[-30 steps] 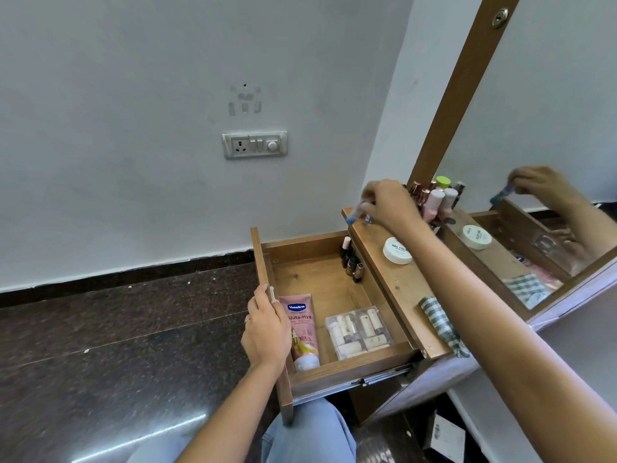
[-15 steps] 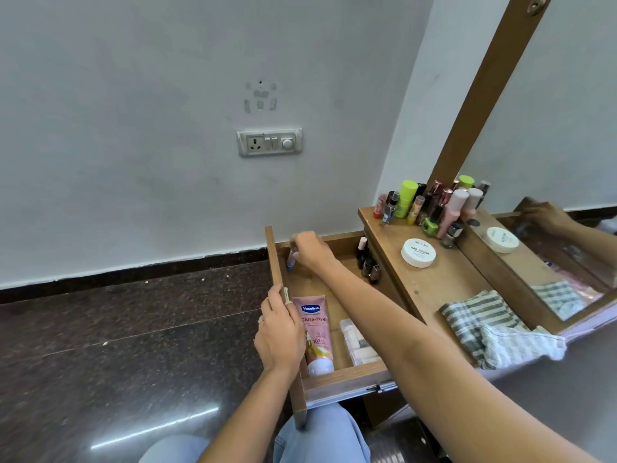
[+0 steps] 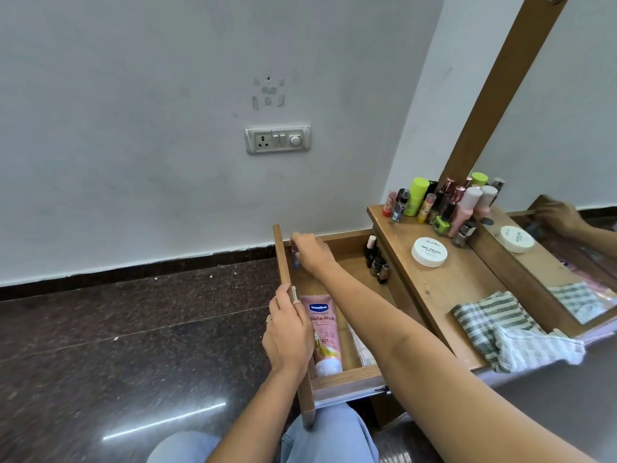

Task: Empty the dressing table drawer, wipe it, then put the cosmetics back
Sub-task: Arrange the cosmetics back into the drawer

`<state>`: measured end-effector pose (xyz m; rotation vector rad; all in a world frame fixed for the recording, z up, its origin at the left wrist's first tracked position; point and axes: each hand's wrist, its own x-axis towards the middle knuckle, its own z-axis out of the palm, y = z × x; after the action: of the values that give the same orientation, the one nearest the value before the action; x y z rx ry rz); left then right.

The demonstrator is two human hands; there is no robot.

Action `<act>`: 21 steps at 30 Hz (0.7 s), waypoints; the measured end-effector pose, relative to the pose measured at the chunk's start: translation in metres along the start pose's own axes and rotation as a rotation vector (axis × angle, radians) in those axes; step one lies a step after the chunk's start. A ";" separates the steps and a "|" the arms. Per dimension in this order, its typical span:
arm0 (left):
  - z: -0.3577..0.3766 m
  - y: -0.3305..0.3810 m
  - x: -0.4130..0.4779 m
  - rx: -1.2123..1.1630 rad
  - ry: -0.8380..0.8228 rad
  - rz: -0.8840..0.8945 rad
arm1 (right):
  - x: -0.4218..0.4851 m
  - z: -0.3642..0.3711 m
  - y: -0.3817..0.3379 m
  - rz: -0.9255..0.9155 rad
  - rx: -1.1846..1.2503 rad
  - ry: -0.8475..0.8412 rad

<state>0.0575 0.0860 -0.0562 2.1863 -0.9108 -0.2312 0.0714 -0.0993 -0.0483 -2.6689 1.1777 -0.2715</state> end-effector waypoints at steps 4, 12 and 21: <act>0.000 0.000 0.000 0.015 0.005 0.000 | -0.007 -0.006 -0.002 0.048 0.016 0.016; -0.003 0.001 -0.002 0.042 -0.002 0.016 | -0.043 -0.095 0.043 0.182 0.099 0.346; 0.000 0.000 -0.002 0.036 0.006 0.012 | -0.054 -0.189 0.137 0.545 -0.227 0.412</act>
<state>0.0557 0.0869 -0.0565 2.2132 -0.9314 -0.2042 -0.1084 -0.1714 0.0930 -2.3963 2.1110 -0.6397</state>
